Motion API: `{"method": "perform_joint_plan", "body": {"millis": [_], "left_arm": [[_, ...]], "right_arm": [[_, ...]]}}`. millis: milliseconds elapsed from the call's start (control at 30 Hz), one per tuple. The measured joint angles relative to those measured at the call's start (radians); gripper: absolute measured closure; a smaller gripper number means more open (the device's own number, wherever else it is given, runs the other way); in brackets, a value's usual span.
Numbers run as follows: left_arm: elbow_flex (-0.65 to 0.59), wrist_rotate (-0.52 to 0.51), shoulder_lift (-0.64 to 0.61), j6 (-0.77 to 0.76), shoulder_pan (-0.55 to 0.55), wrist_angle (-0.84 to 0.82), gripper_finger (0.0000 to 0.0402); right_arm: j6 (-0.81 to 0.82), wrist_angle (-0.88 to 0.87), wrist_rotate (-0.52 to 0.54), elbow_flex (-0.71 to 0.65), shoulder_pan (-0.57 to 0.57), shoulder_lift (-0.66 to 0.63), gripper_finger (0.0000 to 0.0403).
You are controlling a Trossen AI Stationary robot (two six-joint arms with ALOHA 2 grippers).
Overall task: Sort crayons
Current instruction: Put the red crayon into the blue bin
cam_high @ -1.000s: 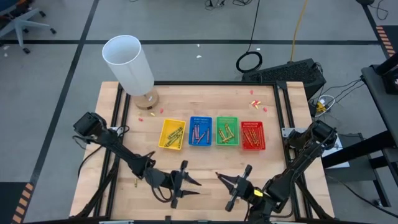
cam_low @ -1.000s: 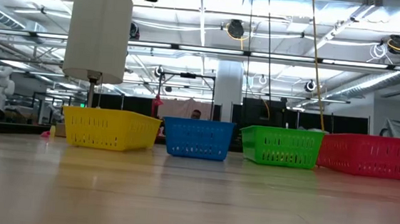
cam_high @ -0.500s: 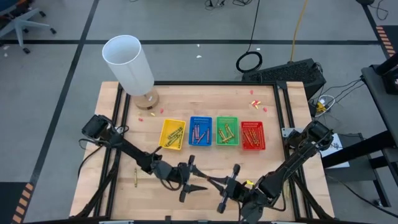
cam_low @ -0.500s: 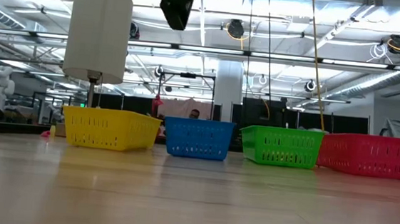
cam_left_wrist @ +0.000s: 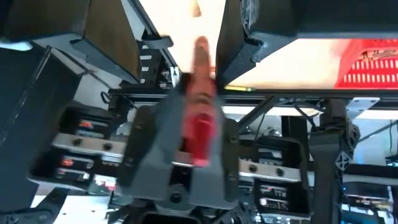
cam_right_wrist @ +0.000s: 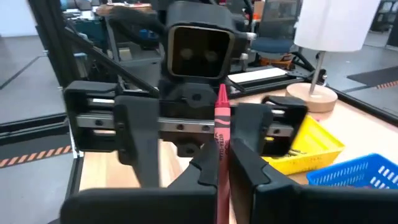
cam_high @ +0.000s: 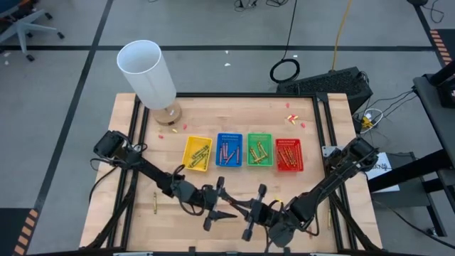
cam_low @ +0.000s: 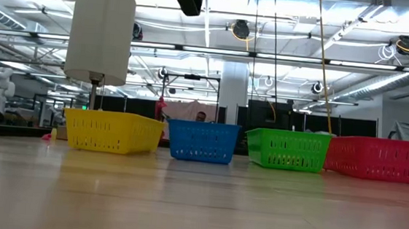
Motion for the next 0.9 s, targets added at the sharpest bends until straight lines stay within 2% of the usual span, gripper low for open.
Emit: {"method": "perform_joint_plan", "body": {"millis": [233,567,733,900], "left_arm": [[0.000,0.000,0.000,-0.002,0.002,-0.019,0.0213],[0.000,-0.001,0.000,0.005,0.007,-0.036,0.0325],[0.000,0.041,0.000,0.005,0.017,-0.046,0.0381],[0.001,0.050,-0.001,-0.005,0.020,-0.087,0.0387]], "right_arm": [[-0.056,0.030,-0.011,0.000,-0.010,0.004,0.0403],[-0.098,0.063,-0.031,0.000,-0.010,0.003,0.0403],[-0.090,0.064,-0.029,0.000,-0.010,0.003,0.0401],[-0.049,0.055,-0.033,0.000,-0.002,0.003,0.0368]]}}
